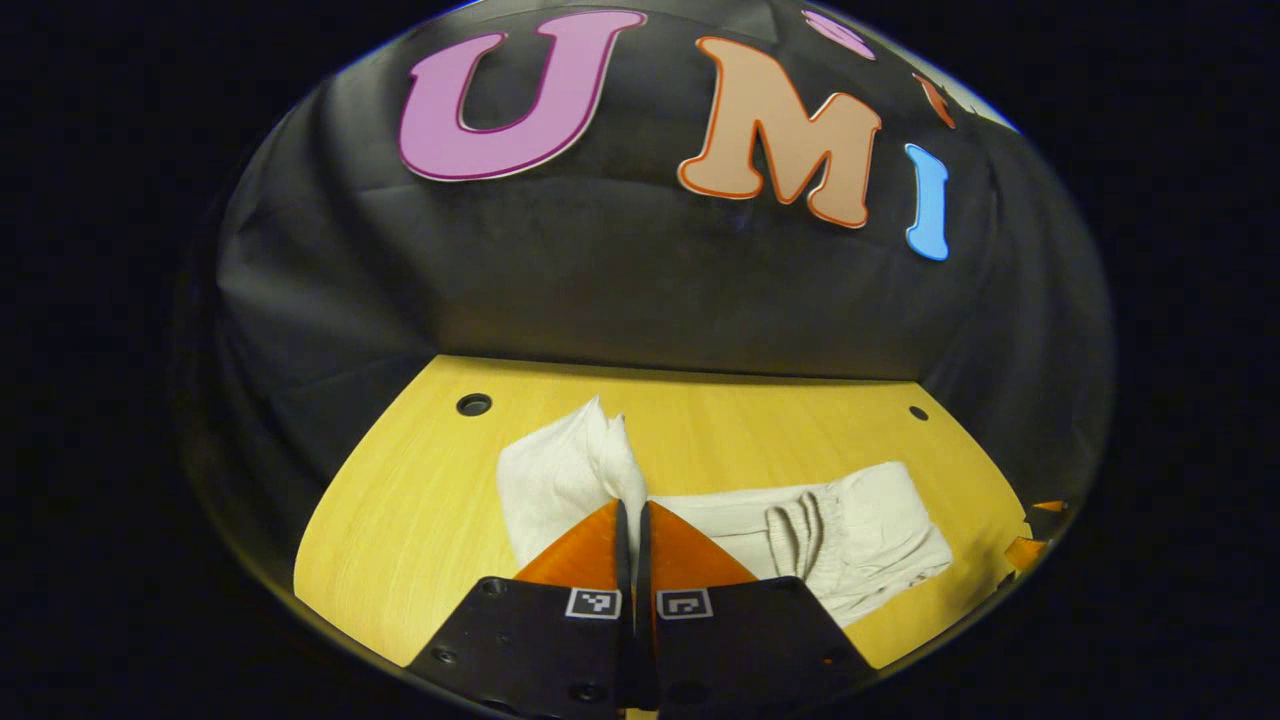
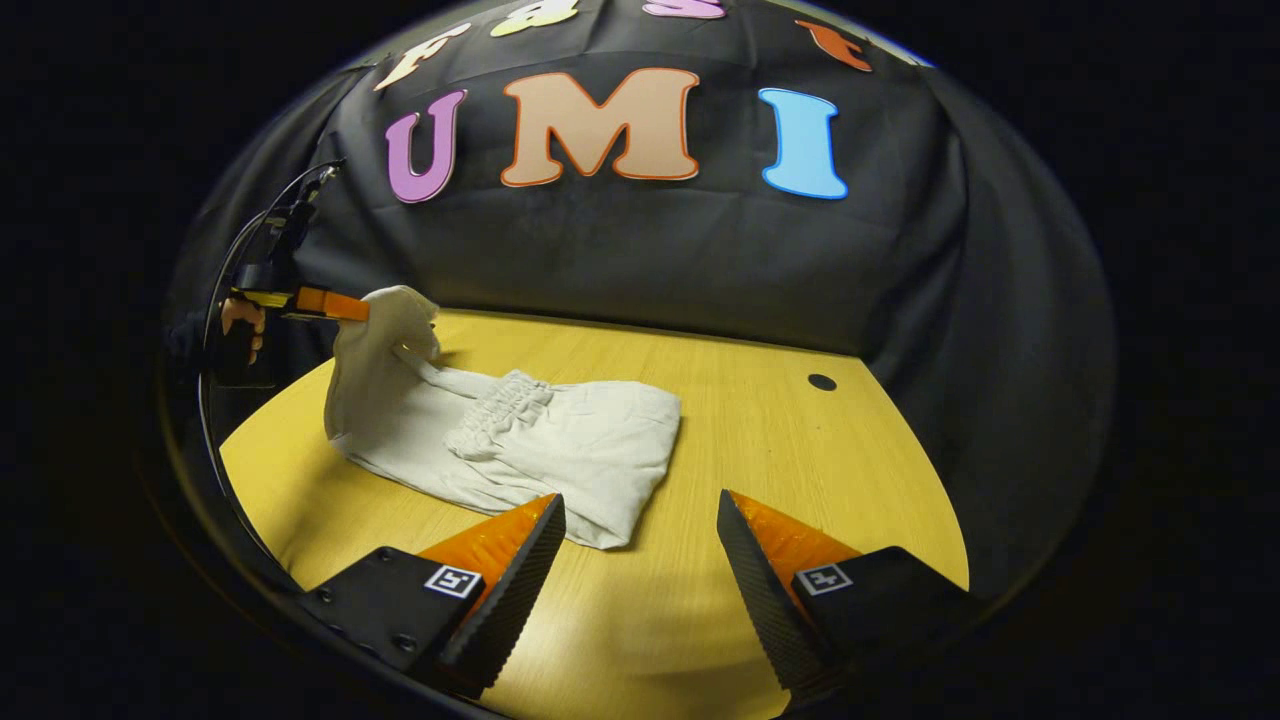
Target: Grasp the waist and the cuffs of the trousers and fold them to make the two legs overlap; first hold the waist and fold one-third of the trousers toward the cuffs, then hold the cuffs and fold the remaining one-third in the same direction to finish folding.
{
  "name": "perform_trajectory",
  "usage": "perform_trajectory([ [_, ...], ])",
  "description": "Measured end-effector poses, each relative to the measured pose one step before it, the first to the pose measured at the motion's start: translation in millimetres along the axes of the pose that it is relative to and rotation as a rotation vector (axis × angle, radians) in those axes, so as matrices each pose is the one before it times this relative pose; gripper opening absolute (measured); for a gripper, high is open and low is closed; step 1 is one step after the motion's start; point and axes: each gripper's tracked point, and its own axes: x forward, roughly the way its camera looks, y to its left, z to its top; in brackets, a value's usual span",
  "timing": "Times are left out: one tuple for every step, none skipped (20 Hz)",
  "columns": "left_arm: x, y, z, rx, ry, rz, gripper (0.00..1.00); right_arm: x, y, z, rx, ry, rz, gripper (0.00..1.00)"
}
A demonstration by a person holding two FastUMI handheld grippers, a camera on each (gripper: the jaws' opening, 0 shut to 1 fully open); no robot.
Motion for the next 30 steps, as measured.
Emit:
perform_trajectory([
  [2.29, -10.88, 3.85, 0.00955, -0.00471, -0.01447, 0.00, -2.40, -5.52, -1.33, 0.00860, -0.00194, -0.00791, 0.99],
  [2.16, -10.47, 4.49, 0.01067, -0.00411, -0.01486, 0.00, -2.36, -4.96, -0.77, 0.01056, -0.00031, -0.00563, 0.99],
  [1.64, -10.67, 4.26, 0.00997, -0.00475, -0.01466, 0.00, -1.95, -3.93, -1.47, 0.01070, 0.00052, -0.00457, 0.99],
  [1.47, -11.92, 4.78, 0.01053, -0.00504, -0.01694, 0.00, -1.88, -4.22, -0.31, 0.00775, -0.00222, -0.00456, 0.98],
  [4.96, -9.54, 5.48, 0.00966, -0.00495, -0.01450, 0.00, -1.52, -4.09, -0.71, 0.00463, -0.00288, -0.00619, 0.99],
  [2.61, -11.30, 4.45, 0.00901, -0.00222, -0.01674, 0.00, -1.95, -4.51, -0.57, 0.00432, -0.00195, -0.00471, 0.99],
  [3.32, -11.84, 4.74, 0.00775, -0.00534, -0.01832, 0.00, -2.40, -2.73, -0.21, 0.00512, -0.00235, -0.00318, 0.99],
  [4.56, -12.28, 3.74, 0.00744, -0.00095, -0.01889, 0.00, -0.62, -3.70, -0.11, 0.00477, -0.00194, -0.00354, 0.99],
  [2.95, -12.90, 3.51, 0.00700, -0.00388, -0.02026, 0.00, -0.83, -3.18, 0.26, 0.00402, -0.00177, -0.00381, 0.99],
  [2.86, -11.75, 2.56, 0.00665, -0.00155, -0.01949, 0.00, -1.55, -2.97, -0.37, 0.00432, -0.00089, -0.00304, 0.99],
  [3.91, -13.37, 2.07, 0.00503, -0.00129, -0.01923, 0.00, -1.28, -3.26, -2.30, 0.00361, 0.00067, -0.00311, 0.99],
  [3.73, -13.42, 3.15, 0.00117, -0.00185, -0.02191, 0.00, -1.87, -2.68, -0.34, 0.00248, -0.00214, -0.00428, 0.99],
  [5.38, -12.25, 2.18, 0.00208, -0.00576, -0.02135, 0.00, -1.83, -2.81, 0.02, 0.00170, -0.00183, -0.00460, 0.99],
  [3.13, -12.81, 1.13, 0.00283, -0.00438, -0.02192, 0.00, -0.93, -2.76, -0.23, 0.00224, 0.00081, -0.00418, 0.99],
  [2.49, -12.90, 0.71, 0.00306, -0.00498, -0.02069, 0.00, -1.16, -3.86, -1.91, 0.00233, 0.00000, -0.00342, 0.99],
  [3.48, -12.82, -1.29, 0.00567, 0.00421, -0.02343, 0.00, -1.61, -3.19, -0.96, 0.00179, 0.00170, -0.00388, 0.99],
  [5.46, -11.14, -0.97, 0.00289, -0.00067, -0.02102, 0.00, -0.98, -2.16, -0.27, 0.00238, 0.00172, -0.00323, 0.99],
  [4.35, -13.97, -2.02, 0.00209, 0.00214, -0.02714, 0.00, -1.13, -1.63, -0.02, 0.00250, 0.00081, -0.00168, 0.98],
  [6.35, -13.74, -3.82, 0.00632, -0.00177, -0.02115, 0.00, -0.20, -0.96, -0.56, 0.00096, 0.00159, -0.00219, 0.98],
  [4.89, -10.42, -6.70, 0.01351, 0.00982, -0.01275, 0.00, -0.86, -2.17, -0.14, -0.00089, 0.00014, -0.00304, 0.98],
  [3.95, -8.98, -8.04, 0.01675, 0.01160, -0.00461, 0.00, -0.89, 0.02, 2.19, -0.00066, -0.00381, -0.00090, 0.99],
  [4.26, -8.72, -9.16, 0.01816, 0.01634, -0.00910, 0.00, -1.18, -0.59, 2.04, -0.00180, -0.00523, 0.00144, 0.99],
  [3.87, -8.13, -10.15, 0.01425, 0.00928, -0.01246, 0.00, -1.37, -0.37, 1.14, -0.00403, -0.00448, -0.00005, 0.99],
  [3.46, -8.96, -10.43, 0.00999, 0.01627, -0.01243, 0.00, -1.10, -1.07, 1.04, -0.00346, -0.00178, 0.00097, 0.99],
  [2.28, -10.32, -12.02, 0.00467, 0.01898, -0.02069, 0.00, -1.38, -1.07, -1.20, -0.00099, 0.00073, 0.00199, 0.99],
  [2.19, -8.59, -13.09, -0.00030, 0.02466, -0.01666, 0.00, -0.09, -0.91, -0.72, -0.00001, 0.00333, 0.00268, 0.98],
  [5.91, -6.03, -13.76, -0.00176, 0.02184, -0.00878, 0.00, -0.60, 1.09, -1.20, 0.00030, 0.00216, 0.00524, 0.99],
  [5.02, -3.69, -11.85, -0.00211, 0.02390, -0.00160, 0.00, -0.80, 2.09, 0.27, -0.00149, 0.00049, 0.00836, 0.99],
  [5.72, -3.44, -11.64, -0.00168, 0.01834, -0.00016, 0.01, 0.89, 1.56, -0.09, -0.00525, -0.00125, 0.00912, 0.99],
  [1.79, -3.98, -7.89, -0.00198, 0.01034, -0.00532, 0.07, -1.39, 1.66, 1.49, -0.00790, -0.00393, 0.00884, 0.99],
])
